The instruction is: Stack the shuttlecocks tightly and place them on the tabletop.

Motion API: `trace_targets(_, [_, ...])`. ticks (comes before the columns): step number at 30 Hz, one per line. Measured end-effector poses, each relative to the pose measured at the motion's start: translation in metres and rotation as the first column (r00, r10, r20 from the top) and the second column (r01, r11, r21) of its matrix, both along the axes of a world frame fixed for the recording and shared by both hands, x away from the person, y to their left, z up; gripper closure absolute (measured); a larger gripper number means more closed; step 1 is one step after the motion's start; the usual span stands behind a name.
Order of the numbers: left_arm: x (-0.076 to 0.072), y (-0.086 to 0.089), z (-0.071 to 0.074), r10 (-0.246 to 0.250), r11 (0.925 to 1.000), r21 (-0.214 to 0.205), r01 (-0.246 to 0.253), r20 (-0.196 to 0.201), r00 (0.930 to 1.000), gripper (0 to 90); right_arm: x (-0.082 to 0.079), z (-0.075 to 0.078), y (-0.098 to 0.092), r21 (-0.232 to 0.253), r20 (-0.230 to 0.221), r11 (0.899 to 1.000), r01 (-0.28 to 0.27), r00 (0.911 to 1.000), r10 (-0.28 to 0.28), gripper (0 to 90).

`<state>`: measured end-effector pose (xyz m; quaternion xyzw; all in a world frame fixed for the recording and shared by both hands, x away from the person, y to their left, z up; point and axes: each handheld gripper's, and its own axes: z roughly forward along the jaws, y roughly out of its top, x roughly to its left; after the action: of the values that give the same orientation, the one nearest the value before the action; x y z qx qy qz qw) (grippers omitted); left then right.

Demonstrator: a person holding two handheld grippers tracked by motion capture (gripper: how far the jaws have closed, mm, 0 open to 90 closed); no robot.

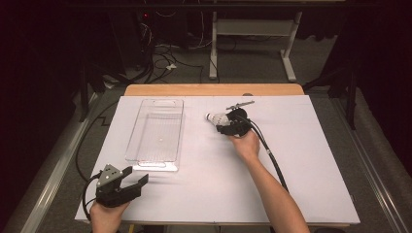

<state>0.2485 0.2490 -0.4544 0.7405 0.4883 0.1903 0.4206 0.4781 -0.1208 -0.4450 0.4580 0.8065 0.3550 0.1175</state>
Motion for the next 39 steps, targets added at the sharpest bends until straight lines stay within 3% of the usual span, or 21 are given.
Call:
trace_targets(15, [0.000, 0.000, 0.000, 0.000, 1.0000, -0.001, 0.000, 0.001, 1.0000, 32.9, 0.007, -0.001, 0.011, -0.025, -0.004, 1.000, 0.008, 1.0000, -0.008, 58.0])
trace_targets(39, [-0.001, 0.000, 0.000, -0.001, 1.0000, -0.001, 0.001, 0.004, 1.0000, 32.9, 0.010, -0.004, 0.015, -0.036, -0.012, 0.999, 0.004, 0.9999, -0.004, 86.7])
